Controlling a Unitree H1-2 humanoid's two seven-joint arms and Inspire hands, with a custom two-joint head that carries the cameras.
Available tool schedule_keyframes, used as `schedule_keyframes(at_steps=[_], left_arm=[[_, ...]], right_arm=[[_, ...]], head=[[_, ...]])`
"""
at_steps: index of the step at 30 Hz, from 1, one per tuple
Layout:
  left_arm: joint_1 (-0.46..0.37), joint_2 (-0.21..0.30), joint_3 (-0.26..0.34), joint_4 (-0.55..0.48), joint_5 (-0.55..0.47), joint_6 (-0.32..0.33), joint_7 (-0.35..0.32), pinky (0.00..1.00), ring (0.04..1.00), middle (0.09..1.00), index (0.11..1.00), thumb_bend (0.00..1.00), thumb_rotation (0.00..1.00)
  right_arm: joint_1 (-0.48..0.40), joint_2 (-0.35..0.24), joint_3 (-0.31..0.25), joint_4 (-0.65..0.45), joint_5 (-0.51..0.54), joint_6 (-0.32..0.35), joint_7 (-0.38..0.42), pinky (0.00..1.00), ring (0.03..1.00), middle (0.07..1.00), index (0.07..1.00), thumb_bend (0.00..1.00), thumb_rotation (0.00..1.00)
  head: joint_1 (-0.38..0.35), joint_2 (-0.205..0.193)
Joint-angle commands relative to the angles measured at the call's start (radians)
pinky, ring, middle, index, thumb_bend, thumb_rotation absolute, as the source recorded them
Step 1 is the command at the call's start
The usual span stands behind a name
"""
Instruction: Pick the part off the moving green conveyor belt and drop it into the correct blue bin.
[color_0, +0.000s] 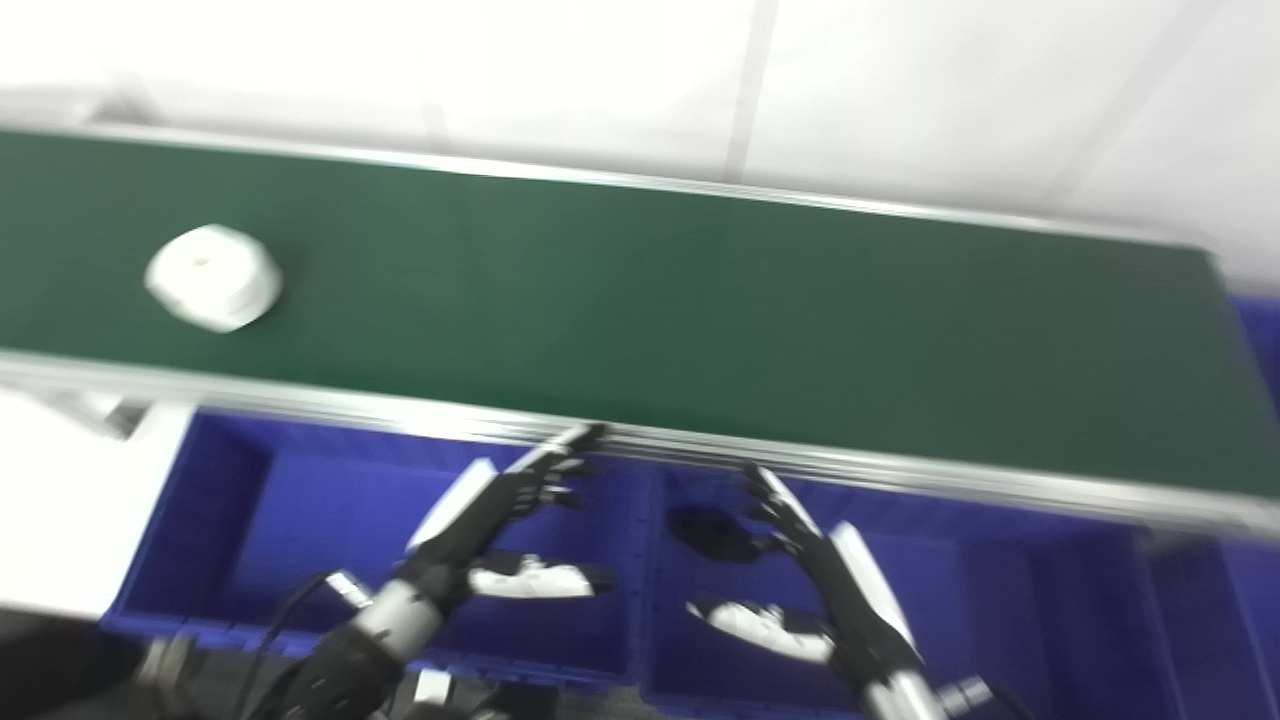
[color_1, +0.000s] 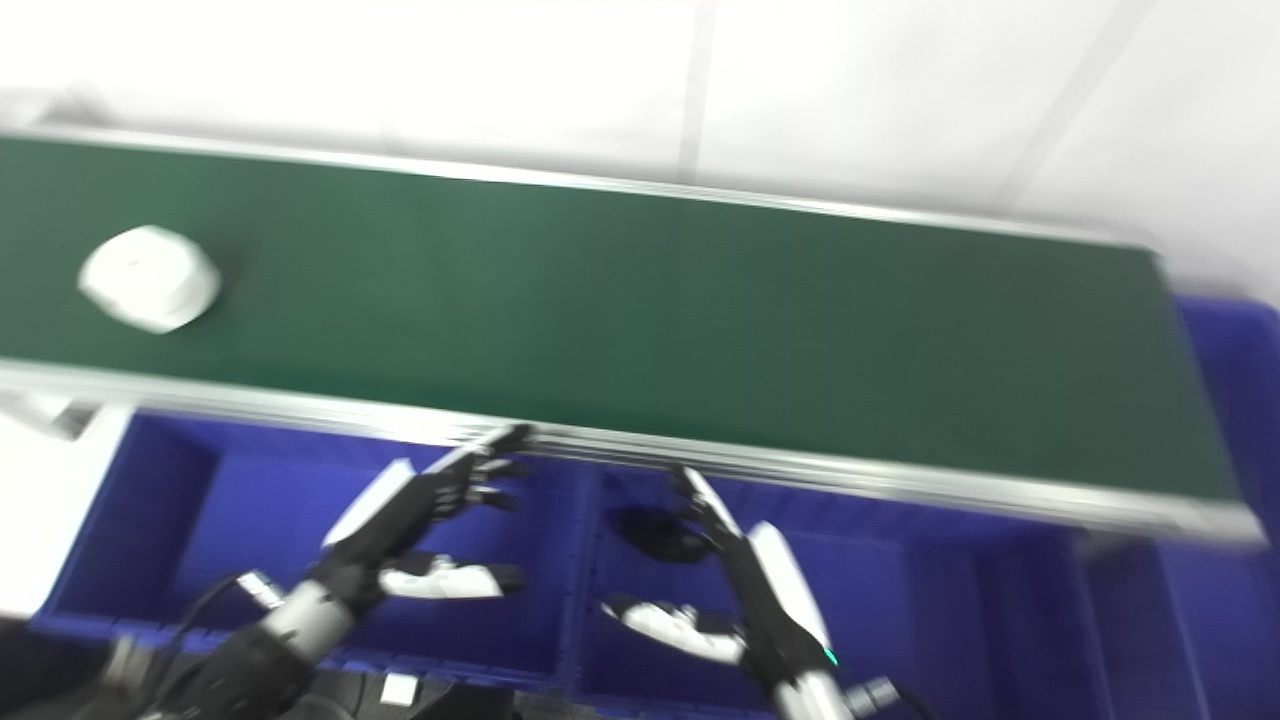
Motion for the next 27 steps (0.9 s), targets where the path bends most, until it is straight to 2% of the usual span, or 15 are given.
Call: schedule_keyframes(at_steps=[1, 2, 3, 7, 15, 19, 23, 27], left_arm=[[-0.001, -0.005, -0.007, 0.009, 0.013, -0.062, 0.025, 0.75, 0.872, 0.930, 0.913, 0.71, 0.43], [-0.003, -0.008, -0.009, 0.018, 0.019, -0.072, 0.028, 0.75, 0.876, 0.934, 0.913, 0.71, 0.43], [-0.005, -0.010, -0.012, 0.031, 0.025, -0.087, 0.031, 0.75, 0.877, 0.936, 0.913, 0.71, 0.43], [-0.013, -0.014, -0.017, 0.063, 0.041, -0.121, 0.044, 0.74, 0.877, 0.939, 0.911, 0.71, 0.42], [-0.042, -0.012, 0.001, 0.133, 0.000, -0.196, 0.052, 0.71, 0.864, 0.925, 0.895, 0.71, 0.36], [-0.054, -0.019, 0.021, 0.153, -0.047, -0.232, 0.057, 0.72, 0.862, 0.916, 0.893, 0.71, 0.38], [-0.065, -0.018, 0.045, 0.118, -0.119, -0.237, 0.048, 0.73, 0.861, 0.912, 0.889, 0.70, 0.33], [-0.089, 0.004, 0.083, 0.043, -0.126, -0.234, 0.049, 0.73, 0.862, 0.908, 0.879, 0.70, 0.37]], right_arm=[[0.001, -0.002, -0.003, -0.005, 0.019, -0.091, -0.018, 0.75, 0.875, 0.923, 0.961, 0.61, 0.35], [0.002, -0.004, -0.004, -0.001, 0.022, -0.098, -0.020, 0.75, 0.873, 0.920, 0.958, 0.61, 0.33], [0.003, -0.005, -0.006, 0.006, 0.025, -0.105, -0.023, 0.74, 0.873, 0.919, 0.957, 0.61, 0.32], [0.000, -0.006, -0.007, 0.033, 0.030, -0.128, -0.031, 0.74, 0.871, 0.915, 0.952, 0.60, 0.28], [-0.024, 0.008, 0.002, 0.089, 0.016, -0.157, -0.047, 0.72, 0.860, 0.906, 0.942, 0.62, 0.24], [-0.040, 0.017, 0.007, 0.126, 0.006, -0.181, -0.066, 0.70, 0.843, 0.894, 0.933, 0.63, 0.23], [-0.053, 0.031, 0.010, 0.155, -0.005, -0.203, -0.084, 0.69, 0.834, 0.885, 0.924, 0.65, 0.23], [-0.058, 0.050, 0.016, 0.158, -0.011, -0.192, -0.087, 0.69, 0.834, 0.884, 0.922, 0.67, 0.22]], head=[[0.031, -0.041], [0.033, -0.045], [0.040, -0.071], [0.035, -0.103], [0.020, -0.141], [0.015, -0.155], [0.001, -0.161], [-0.025, -0.151]])
